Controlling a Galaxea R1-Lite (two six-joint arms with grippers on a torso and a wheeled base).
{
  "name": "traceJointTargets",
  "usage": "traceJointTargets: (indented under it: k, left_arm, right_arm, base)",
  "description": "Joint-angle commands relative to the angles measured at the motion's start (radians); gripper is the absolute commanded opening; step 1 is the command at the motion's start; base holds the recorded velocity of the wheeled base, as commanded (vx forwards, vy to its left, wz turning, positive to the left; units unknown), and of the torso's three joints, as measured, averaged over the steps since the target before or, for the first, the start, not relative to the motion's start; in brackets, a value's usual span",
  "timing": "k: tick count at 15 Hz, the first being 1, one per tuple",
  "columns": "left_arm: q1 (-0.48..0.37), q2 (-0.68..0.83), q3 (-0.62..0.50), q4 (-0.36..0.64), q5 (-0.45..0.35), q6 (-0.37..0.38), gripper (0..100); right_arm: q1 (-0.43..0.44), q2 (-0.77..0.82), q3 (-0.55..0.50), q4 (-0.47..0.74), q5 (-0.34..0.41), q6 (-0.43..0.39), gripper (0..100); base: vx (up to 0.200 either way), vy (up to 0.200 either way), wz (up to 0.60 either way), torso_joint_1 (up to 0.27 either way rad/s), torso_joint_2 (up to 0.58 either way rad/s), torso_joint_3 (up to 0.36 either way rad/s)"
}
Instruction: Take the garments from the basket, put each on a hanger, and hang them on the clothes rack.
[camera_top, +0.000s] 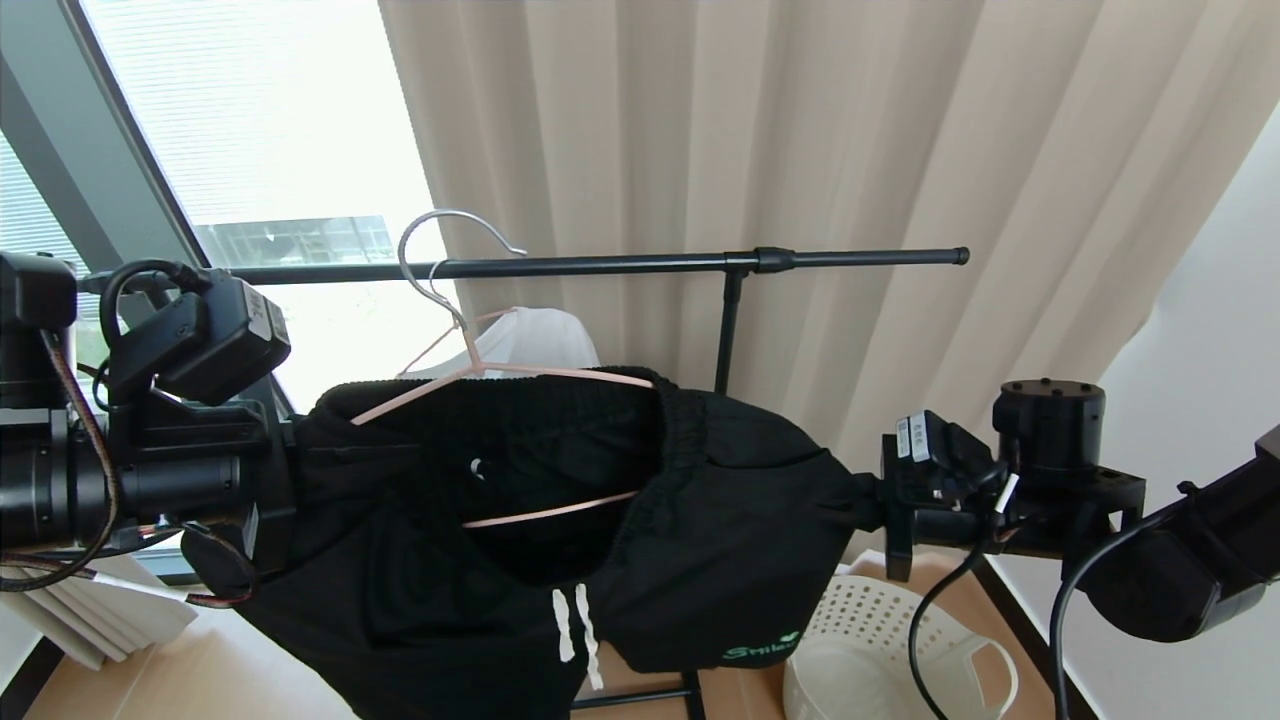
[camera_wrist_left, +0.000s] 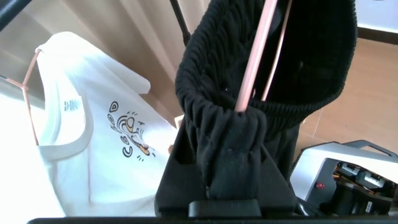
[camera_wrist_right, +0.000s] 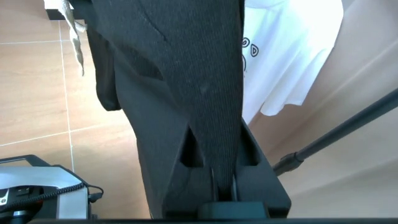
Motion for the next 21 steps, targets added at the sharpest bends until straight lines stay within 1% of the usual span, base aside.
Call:
traceJointTargets:
  k: [1, 2, 3, 6, 8, 9, 11, 12, 13, 14, 15, 16, 17, 18, 19, 21]
  left_arm:
    - [0.001, 0.002, 0.0, 0.0, 0.0, 0.0, 0]
    - [0.001, 0.002, 0.0, -0.002, 0.0, 0.0, 0]
    - [0.001, 0.004, -0.001, 0.0, 0.0, -0.003, 0]
    - [0.008, 0.022, -0.003, -0.002, 0.003, -0.037, 0]
    - [0.022, 0.056, -0.008, -0.002, 0.011, -0.072, 0]
    - [0.017, 0.087, -0.014, -0.002, 0.048, -0.091, 0]
    - [-0.01, 0.146, -0.04, -0.009, 0.152, -0.131, 0]
    - [-0.032, 0.172, -0.057, -0.019, 0.184, -0.174, 0]
    - [-0.082, 0.223, -0.1, -0.036, 0.236, -0.272, 0]
    - [-0.101, 0.243, -0.121, -0.037, 0.263, -0.302, 0]
    - [-0.142, 0.298, -0.179, -0.037, 0.335, -0.379, 0]
    - [-0.17, 0.35, -0.232, -0.036, 0.385, -0.441, 0]
    - [-0.19, 0.393, -0.275, -0.034, 0.425, -0.488, 0]
    - [-0.202, 0.427, -0.305, -0.034, 0.453, -0.517, 0]
    - [-0.219, 0.476, -0.36, -0.031, 0.491, -0.562, 0]
    - [-0.234, 0.527, -0.413, -0.028, 0.508, -0.605, 0]
  right_arm:
    - [0.004, -0.009, 0.008, -0.004, 0.0, -0.002, 0]
    - [0.004, -0.011, 0.013, -0.006, 0.0, -0.009, 0]
    - [0.004, -0.012, 0.014, -0.004, 0.002, -0.029, 100]
    - [0.004, -0.015, 0.013, -0.007, 0.003, -0.029, 100]
    - [0.004, -0.038, 0.008, -0.006, 0.003, -0.022, 100]
    - [0.008, -0.046, 0.004, -0.004, 0.0, -0.016, 100]
    - [0.031, -0.071, -0.003, -0.007, -0.007, 0.063, 100]
    - [0.034, -0.092, -0.006, -0.007, -0.015, 0.121, 100]
    - [0.046, -0.117, -0.019, -0.009, -0.044, 0.205, 100]
    - [0.054, -0.124, -0.024, -0.007, -0.055, 0.228, 100]
    - [0.066, -0.135, -0.038, -0.009, -0.084, 0.291, 100]
    - [0.069, -0.138, -0.044, -0.009, -0.104, 0.319, 100]
    - [0.071, -0.14, -0.05, -0.009, -0.112, 0.32, 100]
    - [0.071, -0.14, -0.055, -0.009, -0.113, 0.322, 100]
    - [0.071, -0.141, -0.059, -0.009, -0.113, 0.322, 100]
    - [0.071, -0.143, -0.062, -0.009, -0.115, 0.322, 100]
  base:
    - [0.0, 0.0, 0.0, 0.0, 0.0, 0.0]
    - [0.0, 0.0, 0.0, 0.0, 0.0, 0.0]
    - [0.0, 0.0, 0.0, 0.0, 0.0, 0.0]
    - [0.0, 0.0, 0.0, 0.0, 0.0, 0.0]
    - [0.0, 0.0, 0.0, 0.0, 0.0, 0.0]
    - [0.0, 0.0, 0.0, 0.0, 0.0, 0.0]
    - [0.0, 0.0, 0.0, 0.0, 0.0, 0.0]
    - [0.0, 0.0, 0.0, 0.0, 0.0, 0.0]
    - [0.0, 0.0, 0.0, 0.0, 0.0, 0.0]
    - [0.0, 0.0, 0.0, 0.0, 0.0, 0.0]
    - [0.0, 0.0, 0.0, 0.0, 0.0, 0.0]
    - [0.0, 0.0, 0.0, 0.0, 0.0, 0.0]
    - [0.0, 0.0, 0.0, 0.0, 0.0, 0.0]
    - [0.0, 0.0, 0.0, 0.0, 0.0, 0.0]
    - [0.0, 0.0, 0.0, 0.0, 0.0, 0.0]
    - [0.0, 0.0, 0.0, 0.0, 0.0, 0.0]
